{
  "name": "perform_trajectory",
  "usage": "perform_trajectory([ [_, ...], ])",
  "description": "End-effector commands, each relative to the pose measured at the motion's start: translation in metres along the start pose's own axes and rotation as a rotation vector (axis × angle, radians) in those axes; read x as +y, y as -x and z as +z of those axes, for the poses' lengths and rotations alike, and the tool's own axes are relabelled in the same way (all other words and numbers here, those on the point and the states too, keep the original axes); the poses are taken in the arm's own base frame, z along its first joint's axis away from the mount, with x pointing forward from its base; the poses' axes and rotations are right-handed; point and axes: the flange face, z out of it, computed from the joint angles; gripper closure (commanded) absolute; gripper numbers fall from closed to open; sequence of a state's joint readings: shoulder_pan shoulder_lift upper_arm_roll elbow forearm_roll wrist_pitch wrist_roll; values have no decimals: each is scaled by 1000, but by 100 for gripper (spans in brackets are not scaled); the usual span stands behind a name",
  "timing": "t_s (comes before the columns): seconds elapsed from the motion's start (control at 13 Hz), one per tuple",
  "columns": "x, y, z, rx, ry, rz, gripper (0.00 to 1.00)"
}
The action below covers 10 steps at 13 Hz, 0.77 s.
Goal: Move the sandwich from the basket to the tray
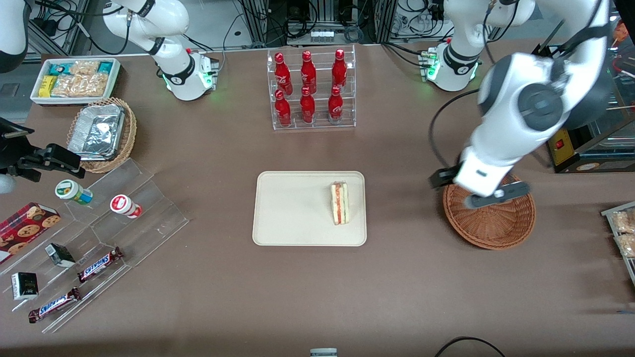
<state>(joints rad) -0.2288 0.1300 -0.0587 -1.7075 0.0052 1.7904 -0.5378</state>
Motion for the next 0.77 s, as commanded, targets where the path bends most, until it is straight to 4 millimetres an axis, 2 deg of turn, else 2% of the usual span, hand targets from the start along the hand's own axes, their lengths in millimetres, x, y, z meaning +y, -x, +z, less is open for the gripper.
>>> perform_trajectory([
  [0.0,-35,19,-32,17,-16,35,0],
  [0.31,-93,17,-64,18,-27,168,0],
  [0.46,-104,18,-75,29,-17,229,0],
  [0.69,-116,13,-88,34,-8,215,0],
])
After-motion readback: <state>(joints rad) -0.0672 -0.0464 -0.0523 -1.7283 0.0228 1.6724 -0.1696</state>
